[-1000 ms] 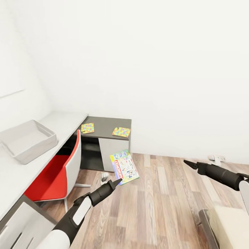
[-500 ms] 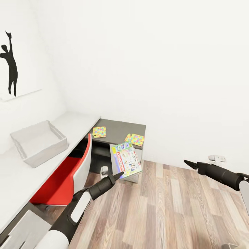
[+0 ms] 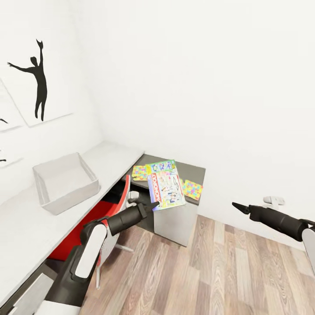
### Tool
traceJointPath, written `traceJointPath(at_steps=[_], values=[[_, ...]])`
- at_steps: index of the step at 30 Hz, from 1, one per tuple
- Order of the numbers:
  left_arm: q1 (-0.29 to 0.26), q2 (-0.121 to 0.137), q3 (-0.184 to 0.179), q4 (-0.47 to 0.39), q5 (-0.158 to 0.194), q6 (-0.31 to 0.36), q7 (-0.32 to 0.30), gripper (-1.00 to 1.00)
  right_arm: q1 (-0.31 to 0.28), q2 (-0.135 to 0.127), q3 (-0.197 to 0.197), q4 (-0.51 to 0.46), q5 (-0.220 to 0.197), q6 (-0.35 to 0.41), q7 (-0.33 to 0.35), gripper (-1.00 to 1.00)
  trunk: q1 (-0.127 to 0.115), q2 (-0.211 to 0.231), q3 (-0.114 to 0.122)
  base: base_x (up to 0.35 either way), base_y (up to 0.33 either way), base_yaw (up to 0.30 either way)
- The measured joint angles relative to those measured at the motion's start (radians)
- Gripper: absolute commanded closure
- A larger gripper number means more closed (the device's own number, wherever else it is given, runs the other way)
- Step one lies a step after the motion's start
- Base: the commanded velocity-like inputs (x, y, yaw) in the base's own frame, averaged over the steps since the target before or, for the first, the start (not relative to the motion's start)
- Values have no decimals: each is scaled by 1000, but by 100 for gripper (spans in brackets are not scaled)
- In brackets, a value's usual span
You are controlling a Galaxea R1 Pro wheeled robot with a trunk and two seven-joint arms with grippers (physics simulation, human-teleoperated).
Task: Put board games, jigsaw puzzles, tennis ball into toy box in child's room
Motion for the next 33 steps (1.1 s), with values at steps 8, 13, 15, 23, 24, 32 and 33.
traceJointPath(at_steps=[8,13,15,23,24,32,33], values=[[11,-3,8,-44,36,23,38,100,0,-1,0,0,0,0,0,-100,0,0,0,80,-8,295],[4,-2,10,-38,58,26,86,100,0,-5,-1,0,0,3,0,-100,0,0,0,20,-2,295],[7,-3,9,-30,63,27,127,100,0,-6,-1,0,0,5,1,-100,0,0,0,9,-1,295],[19,-16,1,32,98,17,215,100,-2,-9,-3,0,0,10,1,-100,0,0,0,3,0,295],[22,-17,1,39,101,16,219,100,-2,-9,-3,0,0,11,1,-100,0,0,0,1,0,295],[37,-22,0,64,115,12,224,100,-3,-10,-4,0,0,12,1,-100,0,0,0,0,0,295],[38,-22,0,65,115,12,225,100,-3,-10,-4,0,0,12,1,-100,0,0,0,0,0,295]])
